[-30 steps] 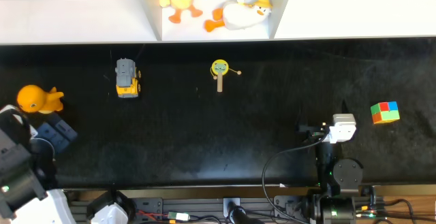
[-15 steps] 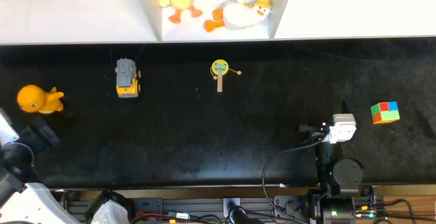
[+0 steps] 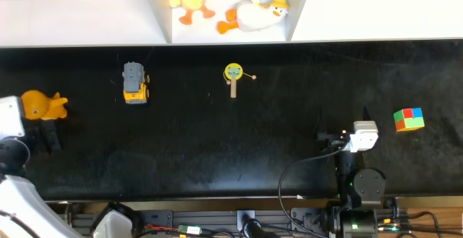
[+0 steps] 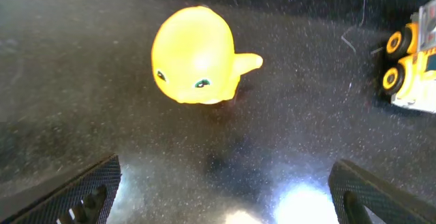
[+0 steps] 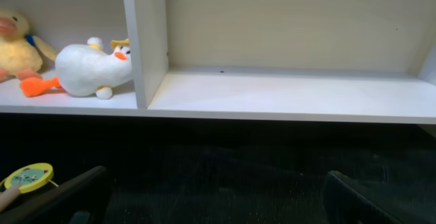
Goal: Store Toys
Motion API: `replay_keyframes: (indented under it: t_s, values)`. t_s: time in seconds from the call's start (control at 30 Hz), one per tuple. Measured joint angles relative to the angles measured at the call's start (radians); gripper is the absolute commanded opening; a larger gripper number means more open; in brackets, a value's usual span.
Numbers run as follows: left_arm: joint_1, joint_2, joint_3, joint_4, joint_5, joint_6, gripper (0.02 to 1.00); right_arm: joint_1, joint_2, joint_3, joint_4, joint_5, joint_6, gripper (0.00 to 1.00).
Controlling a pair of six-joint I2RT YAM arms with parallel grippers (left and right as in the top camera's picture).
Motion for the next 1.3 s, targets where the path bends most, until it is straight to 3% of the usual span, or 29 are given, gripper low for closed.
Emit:
replay_keyframes:
  t_s: [1.3]
  values:
    - [0.000, 0.316, 0.000, 0.319, 0.009, 0.028, 1.000, 0.000, 0.000, 0.000, 0.000, 0.000, 0.000, 0.996]
